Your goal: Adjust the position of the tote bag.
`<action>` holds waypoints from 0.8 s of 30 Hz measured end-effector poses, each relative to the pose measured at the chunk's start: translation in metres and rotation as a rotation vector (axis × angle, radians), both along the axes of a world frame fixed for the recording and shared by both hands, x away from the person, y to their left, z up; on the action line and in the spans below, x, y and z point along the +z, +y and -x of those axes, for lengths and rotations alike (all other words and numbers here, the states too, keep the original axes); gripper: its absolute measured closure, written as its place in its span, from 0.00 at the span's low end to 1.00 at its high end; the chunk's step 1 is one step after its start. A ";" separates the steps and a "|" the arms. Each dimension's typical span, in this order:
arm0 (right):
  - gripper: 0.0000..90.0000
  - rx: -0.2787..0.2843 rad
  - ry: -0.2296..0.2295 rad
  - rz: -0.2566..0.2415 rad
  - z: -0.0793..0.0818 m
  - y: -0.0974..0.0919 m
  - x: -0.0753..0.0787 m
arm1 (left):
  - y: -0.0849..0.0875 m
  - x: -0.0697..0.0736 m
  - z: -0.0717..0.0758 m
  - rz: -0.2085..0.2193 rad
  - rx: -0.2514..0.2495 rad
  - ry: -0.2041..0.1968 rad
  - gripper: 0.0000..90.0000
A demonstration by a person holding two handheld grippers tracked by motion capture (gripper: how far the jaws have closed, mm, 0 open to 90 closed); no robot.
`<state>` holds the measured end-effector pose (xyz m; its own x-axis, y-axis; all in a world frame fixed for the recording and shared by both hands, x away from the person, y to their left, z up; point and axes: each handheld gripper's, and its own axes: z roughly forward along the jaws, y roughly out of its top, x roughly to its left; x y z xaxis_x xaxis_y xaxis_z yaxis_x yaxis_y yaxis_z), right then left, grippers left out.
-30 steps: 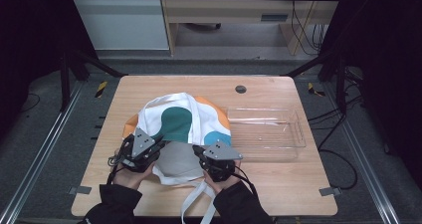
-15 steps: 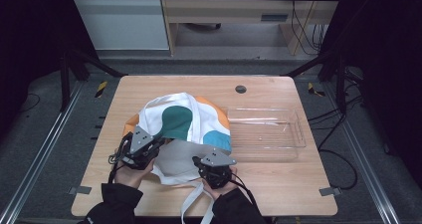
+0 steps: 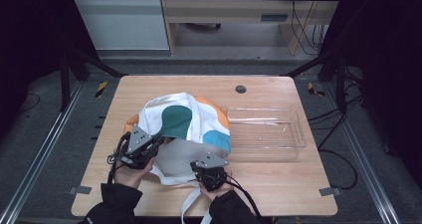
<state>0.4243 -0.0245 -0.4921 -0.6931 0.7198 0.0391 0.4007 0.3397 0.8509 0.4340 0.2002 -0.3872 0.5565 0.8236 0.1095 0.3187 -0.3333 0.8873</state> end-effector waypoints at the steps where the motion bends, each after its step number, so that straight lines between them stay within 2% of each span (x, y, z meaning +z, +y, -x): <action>1: 1.00 0.001 0.005 0.002 -0.001 0.001 -0.001 | 0.000 0.000 0.000 0.000 -0.001 0.001 0.96; 11: 1.00 0.011 0.038 0.052 -0.004 0.006 -0.013 | 0.001 0.000 -0.001 0.011 -0.002 0.002 0.96; 24: 1.00 0.009 0.072 0.070 -0.006 0.005 -0.017 | 0.001 0.001 -0.001 0.017 -0.001 0.001 0.96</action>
<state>0.4303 -0.0199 -0.5094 -0.6969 0.7162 0.0383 0.4563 0.4016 0.7941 0.4350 0.2017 -0.3865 0.5573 0.8249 0.0945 0.3198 -0.3183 0.8924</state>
